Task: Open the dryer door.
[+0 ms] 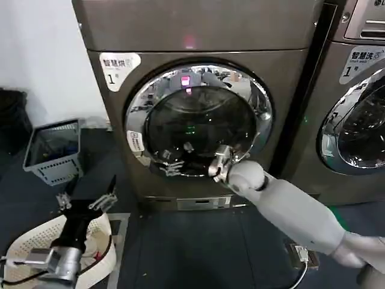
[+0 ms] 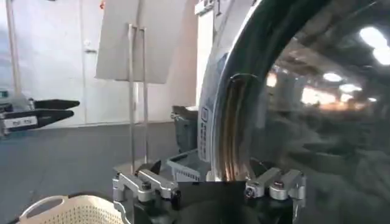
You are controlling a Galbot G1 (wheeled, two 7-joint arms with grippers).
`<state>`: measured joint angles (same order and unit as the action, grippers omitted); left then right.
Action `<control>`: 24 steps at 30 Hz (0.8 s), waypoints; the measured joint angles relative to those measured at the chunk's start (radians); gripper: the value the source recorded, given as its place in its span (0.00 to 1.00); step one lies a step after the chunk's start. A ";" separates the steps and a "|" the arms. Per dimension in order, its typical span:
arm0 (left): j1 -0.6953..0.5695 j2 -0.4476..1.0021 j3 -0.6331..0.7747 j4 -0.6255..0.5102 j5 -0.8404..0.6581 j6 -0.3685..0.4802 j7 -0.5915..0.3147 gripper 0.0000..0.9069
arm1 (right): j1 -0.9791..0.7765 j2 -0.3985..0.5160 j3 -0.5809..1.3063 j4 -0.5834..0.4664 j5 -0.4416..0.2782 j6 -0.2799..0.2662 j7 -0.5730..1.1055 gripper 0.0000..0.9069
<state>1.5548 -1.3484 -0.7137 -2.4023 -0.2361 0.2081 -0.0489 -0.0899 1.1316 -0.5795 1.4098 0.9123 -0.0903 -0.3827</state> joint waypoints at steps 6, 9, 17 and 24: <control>-0.001 -0.002 0.000 -0.002 -0.001 0.001 0.001 1.00 | 0.015 0.035 -0.016 -0.039 0.000 0.005 -0.004 1.00; -0.001 -0.003 0.000 -0.003 -0.002 0.001 0.001 1.00 | 0.018 0.050 -0.020 -0.057 0.000 0.008 -0.009 1.00; -0.002 -0.006 0.000 -0.005 -0.003 0.002 0.002 1.00 | 0.039 0.086 -0.035 -0.110 -0.001 0.015 -0.034 1.00; -0.001 -0.004 0.001 -0.010 -0.005 0.003 0.002 1.00 | 0.060 0.120 -0.051 -0.151 -0.001 0.020 -0.049 1.00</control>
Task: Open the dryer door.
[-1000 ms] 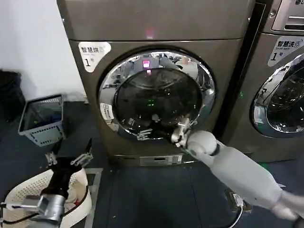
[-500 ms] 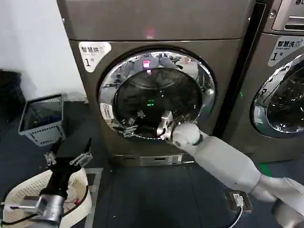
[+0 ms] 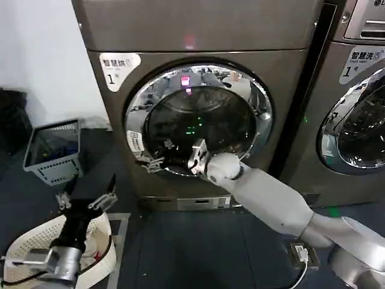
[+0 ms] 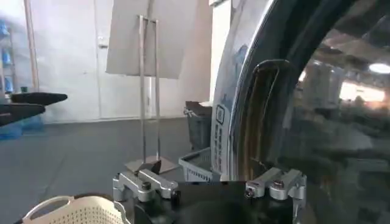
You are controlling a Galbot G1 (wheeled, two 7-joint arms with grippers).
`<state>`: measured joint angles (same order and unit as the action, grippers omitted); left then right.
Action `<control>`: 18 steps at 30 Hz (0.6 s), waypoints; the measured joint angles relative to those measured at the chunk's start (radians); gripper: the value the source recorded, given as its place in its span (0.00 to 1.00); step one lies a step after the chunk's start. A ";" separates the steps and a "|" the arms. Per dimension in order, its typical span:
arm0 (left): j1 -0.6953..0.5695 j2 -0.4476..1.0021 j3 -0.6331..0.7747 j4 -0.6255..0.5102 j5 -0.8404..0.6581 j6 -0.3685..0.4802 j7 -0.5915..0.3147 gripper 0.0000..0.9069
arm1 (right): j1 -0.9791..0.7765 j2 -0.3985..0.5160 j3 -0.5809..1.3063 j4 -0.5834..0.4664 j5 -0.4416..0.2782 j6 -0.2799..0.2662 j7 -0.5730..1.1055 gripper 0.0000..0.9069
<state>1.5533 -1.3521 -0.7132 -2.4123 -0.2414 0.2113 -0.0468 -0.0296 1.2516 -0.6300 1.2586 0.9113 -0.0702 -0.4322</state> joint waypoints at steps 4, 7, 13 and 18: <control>0.000 0.000 -0.001 -0.003 -0.002 0.001 0.000 1.00 | 0.008 0.020 -0.004 -0.020 0.001 0.002 -0.007 1.00; 0.001 0.000 -0.002 -0.006 -0.003 0.001 0.000 1.00 | 0.012 0.033 -0.007 -0.033 0.002 0.002 -0.015 1.00; 0.001 0.001 -0.004 -0.013 -0.008 0.002 0.001 1.00 | 0.023 0.057 -0.008 -0.060 0.005 0.003 -0.039 1.00; 0.001 0.004 -0.007 -0.015 -0.011 0.002 0.003 1.00 | 0.032 0.064 -0.015 -0.075 0.009 0.006 -0.078 1.00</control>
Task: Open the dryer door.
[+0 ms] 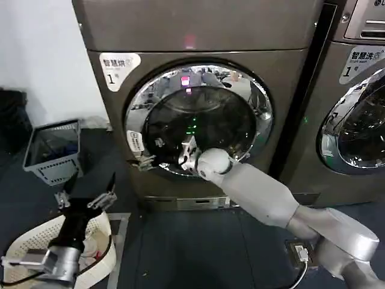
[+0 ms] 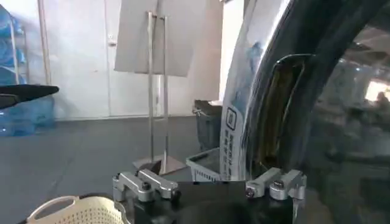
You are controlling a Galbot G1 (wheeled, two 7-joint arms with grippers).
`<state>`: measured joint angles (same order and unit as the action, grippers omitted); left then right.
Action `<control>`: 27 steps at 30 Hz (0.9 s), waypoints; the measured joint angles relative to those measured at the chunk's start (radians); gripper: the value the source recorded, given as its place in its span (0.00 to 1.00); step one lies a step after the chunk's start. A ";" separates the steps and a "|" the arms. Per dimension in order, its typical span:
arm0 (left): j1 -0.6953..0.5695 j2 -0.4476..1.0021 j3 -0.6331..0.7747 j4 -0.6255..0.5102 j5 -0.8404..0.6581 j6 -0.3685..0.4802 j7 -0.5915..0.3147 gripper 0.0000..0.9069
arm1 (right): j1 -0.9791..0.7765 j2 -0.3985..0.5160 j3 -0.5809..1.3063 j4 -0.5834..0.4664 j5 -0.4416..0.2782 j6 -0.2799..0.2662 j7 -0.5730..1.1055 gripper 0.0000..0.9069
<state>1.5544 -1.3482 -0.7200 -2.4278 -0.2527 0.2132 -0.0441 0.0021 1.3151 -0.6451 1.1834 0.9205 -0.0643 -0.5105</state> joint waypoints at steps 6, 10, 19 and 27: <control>0.000 0.005 -0.009 -0.002 -0.008 0.000 0.004 1.00 | 0.007 -0.012 -0.008 0.004 0.008 0.005 -0.063 1.00; -0.002 0.012 -0.019 0.004 -0.016 0.000 0.007 1.00 | 0.010 -0.027 -0.016 0.017 0.026 0.011 -0.109 1.00; -0.015 0.038 -0.045 0.032 -0.046 -0.003 0.014 1.00 | 0.014 -0.090 -0.043 0.084 0.025 0.026 -0.197 1.00; -0.018 0.058 -0.077 0.041 -0.079 -0.004 0.014 1.00 | 0.010 -0.155 -0.058 0.161 0.083 0.048 -0.290 1.00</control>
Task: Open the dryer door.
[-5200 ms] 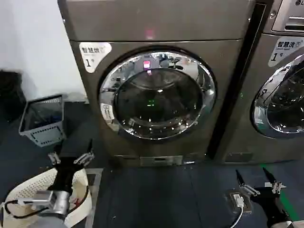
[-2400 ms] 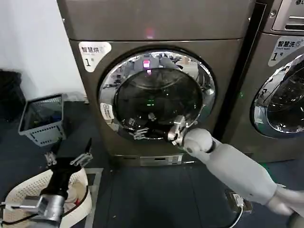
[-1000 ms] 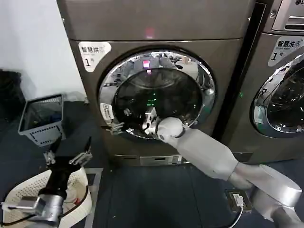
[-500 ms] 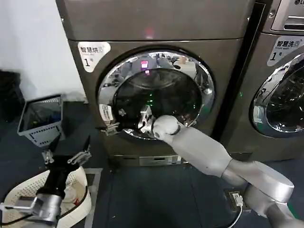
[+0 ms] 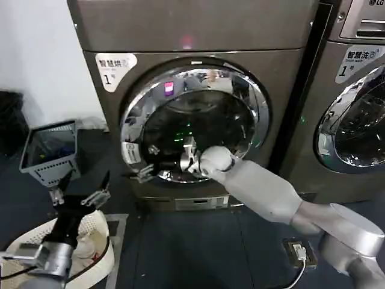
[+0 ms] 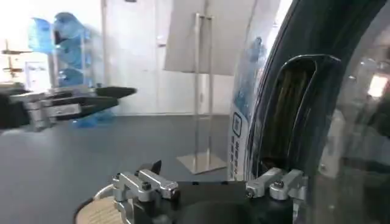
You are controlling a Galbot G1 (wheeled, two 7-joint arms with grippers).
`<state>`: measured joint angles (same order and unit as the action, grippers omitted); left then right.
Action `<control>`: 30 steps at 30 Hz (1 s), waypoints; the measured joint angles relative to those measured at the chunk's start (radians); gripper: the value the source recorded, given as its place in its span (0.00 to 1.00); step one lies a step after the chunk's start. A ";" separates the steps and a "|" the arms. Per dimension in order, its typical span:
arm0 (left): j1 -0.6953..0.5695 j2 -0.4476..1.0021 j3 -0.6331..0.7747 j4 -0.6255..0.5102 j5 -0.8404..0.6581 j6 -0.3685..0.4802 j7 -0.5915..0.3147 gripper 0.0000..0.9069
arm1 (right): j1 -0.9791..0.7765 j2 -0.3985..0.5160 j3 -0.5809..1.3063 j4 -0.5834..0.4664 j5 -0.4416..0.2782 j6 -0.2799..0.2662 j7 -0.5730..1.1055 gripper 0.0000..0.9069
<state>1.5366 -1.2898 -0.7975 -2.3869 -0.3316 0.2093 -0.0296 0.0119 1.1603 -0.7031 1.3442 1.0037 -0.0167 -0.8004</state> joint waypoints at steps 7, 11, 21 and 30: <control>0.005 0.012 -0.033 -0.005 -0.018 0.002 0.003 1.00 | -0.014 -0.067 0.000 0.083 0.045 0.020 -0.089 1.00; 0.005 0.013 -0.040 -0.005 -0.020 0.002 0.005 1.00 | -0.031 -0.110 0.008 0.133 0.050 0.029 -0.129 1.00; -0.014 0.032 -0.060 0.028 -0.036 -0.001 0.014 1.00 | -0.095 -0.230 0.052 0.234 0.045 0.040 -0.254 1.00; -0.030 0.068 -0.043 0.085 -0.041 -0.018 0.055 1.00 | -0.199 -0.361 0.134 0.306 -0.008 0.042 -0.354 1.00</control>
<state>1.5062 -1.2218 -0.8409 -2.3015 -0.3721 0.1915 0.0256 -0.1874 0.7995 -0.5691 1.6503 0.9959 0.0249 -1.1544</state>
